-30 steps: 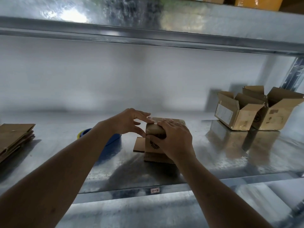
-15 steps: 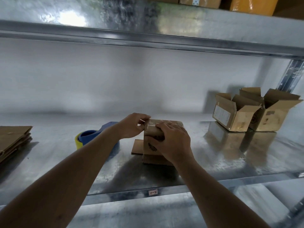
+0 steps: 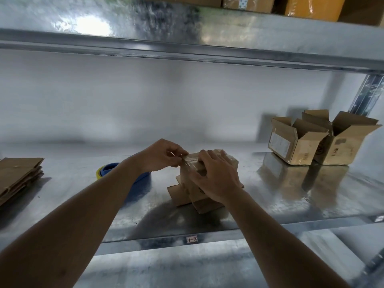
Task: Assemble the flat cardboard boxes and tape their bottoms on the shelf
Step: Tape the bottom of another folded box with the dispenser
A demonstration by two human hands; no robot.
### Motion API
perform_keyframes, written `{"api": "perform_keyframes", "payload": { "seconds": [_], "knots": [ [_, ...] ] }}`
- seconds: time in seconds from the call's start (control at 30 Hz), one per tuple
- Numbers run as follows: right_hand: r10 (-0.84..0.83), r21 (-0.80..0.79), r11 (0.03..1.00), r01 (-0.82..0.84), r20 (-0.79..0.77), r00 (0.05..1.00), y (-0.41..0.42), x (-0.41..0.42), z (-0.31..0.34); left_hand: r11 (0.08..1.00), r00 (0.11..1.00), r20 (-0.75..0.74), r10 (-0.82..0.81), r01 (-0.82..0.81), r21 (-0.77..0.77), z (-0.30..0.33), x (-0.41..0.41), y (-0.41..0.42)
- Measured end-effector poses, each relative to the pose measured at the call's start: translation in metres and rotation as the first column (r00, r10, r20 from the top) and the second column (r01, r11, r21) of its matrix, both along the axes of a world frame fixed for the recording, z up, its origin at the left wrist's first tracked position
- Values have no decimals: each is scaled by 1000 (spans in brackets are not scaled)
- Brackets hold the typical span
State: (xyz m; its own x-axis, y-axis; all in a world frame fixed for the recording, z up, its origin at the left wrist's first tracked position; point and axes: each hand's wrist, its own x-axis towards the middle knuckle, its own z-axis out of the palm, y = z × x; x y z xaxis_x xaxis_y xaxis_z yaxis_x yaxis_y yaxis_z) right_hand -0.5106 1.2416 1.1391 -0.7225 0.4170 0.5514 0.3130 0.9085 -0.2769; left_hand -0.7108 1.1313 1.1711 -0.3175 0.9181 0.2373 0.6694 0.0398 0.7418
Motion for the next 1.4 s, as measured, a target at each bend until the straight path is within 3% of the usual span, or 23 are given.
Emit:
{"api": "perform_keyframes", "payload": {
  "seconds": [0.13,0.27,0.5,0.6,0.73,0.93,0.97,1.07,1.17,1.3,1.4],
  "knots": [
    [73,-31,997,-72,11,997,3,-1,1,998,994,106,-19,13,56,-8,3,-7],
    [102,0,995,-103,130,986,15,0,4,990,986,165,-3,-19,136,-10,3,-13],
    [157,-18,988,-156,141,978,9,-3,8,996,997,-31,-64,66,68,10,14,-21],
    [227,-13,974,-228,164,960,22,2,4,993,994,4,-108,107,52,12,15,-25],
    [260,-58,965,-256,80,962,28,3,-5,993,995,53,-85,80,89,2,15,-23],
    [234,-92,969,-230,40,971,22,4,-7,985,988,-129,-85,103,142,-15,11,-21],
    [229,-100,969,-225,36,973,22,4,-7,986,993,-79,-93,103,134,-17,10,-22],
    [221,-130,967,-218,14,975,21,4,-7,990,963,251,-100,71,119,-24,8,-22],
    [231,-139,962,-234,-38,972,21,3,-8,980,973,204,-106,67,189,-29,11,-19],
    [221,-151,962,-228,-58,973,19,3,-8,978,938,327,-118,53,200,-34,11,-15],
    [216,-146,964,-220,-49,975,19,1,-7,967,945,318,-83,-2,256,-35,11,-10]
  ]
}}
